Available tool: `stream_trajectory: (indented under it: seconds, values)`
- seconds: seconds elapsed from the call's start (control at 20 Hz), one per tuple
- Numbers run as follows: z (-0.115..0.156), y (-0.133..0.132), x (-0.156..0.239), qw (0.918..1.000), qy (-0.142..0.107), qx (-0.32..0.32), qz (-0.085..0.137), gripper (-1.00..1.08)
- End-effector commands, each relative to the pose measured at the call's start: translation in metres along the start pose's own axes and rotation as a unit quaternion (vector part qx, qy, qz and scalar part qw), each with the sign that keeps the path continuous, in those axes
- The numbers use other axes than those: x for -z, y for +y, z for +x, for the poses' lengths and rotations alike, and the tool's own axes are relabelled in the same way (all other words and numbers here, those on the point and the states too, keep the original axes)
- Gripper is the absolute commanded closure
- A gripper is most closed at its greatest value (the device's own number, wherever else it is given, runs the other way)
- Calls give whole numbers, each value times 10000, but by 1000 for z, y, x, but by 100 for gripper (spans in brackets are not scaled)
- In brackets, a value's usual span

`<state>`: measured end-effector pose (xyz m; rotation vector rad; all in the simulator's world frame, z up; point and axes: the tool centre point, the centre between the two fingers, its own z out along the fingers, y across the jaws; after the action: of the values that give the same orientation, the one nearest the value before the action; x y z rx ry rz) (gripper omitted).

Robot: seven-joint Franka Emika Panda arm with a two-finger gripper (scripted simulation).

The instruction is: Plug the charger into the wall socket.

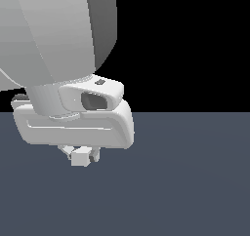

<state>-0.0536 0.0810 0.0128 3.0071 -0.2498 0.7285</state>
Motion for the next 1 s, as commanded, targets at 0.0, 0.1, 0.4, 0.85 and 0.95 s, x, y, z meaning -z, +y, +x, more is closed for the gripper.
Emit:
stream_trajectory:
  seconds: [0.0, 0.1, 0.4, 0.85, 0.95]
  values:
    - [0, 0, 0, 10000, 2, 0, -2, 108]
    - [2, 1, 1, 10000, 3, 18, 6, 108]
    - [15, 4, 9, 9998, 14, 181, 81, 108]
    - [52, 10, 30, 9977, 35, 610, 282, 108]
    - [60, 11, 34, 9969, 37, 708, 330, 108]
